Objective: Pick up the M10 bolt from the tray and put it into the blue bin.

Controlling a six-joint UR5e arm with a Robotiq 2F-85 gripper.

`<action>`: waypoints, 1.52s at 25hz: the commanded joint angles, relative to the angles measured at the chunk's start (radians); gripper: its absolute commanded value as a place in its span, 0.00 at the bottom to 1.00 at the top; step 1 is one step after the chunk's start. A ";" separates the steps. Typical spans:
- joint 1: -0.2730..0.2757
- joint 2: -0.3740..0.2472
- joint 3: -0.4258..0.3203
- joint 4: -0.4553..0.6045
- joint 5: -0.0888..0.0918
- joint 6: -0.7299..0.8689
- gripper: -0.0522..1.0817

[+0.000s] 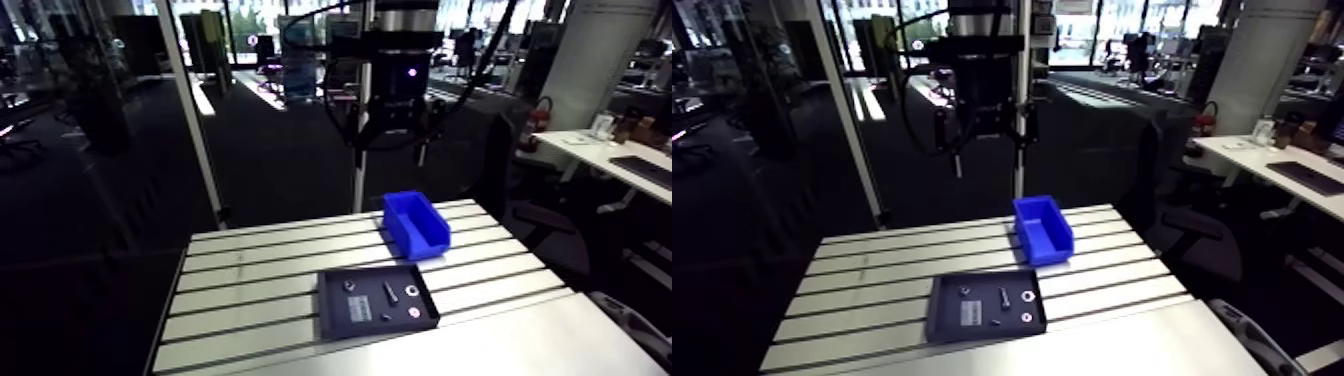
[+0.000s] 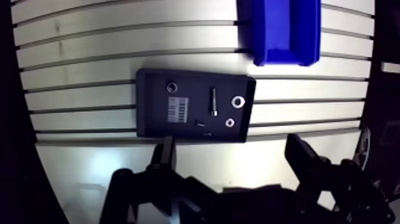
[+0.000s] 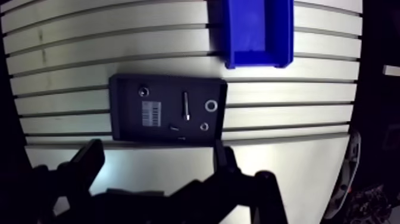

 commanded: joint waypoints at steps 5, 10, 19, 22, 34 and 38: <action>-0.026 0.030 0.127 -0.156 0.002 -0.038 0.05; -0.045 0.030 0.173 -0.199 0.005 -0.045 0.05; -0.066 0.048 0.259 -0.260 0.005 -0.076 0.05; -0.066 0.050 0.284 -0.279 0.005 -0.076 0.05; -0.065 0.100 0.334 -0.346 0.005 -0.070 0.06; -0.065 0.128 0.342 -0.349 0.004 -0.057 0.12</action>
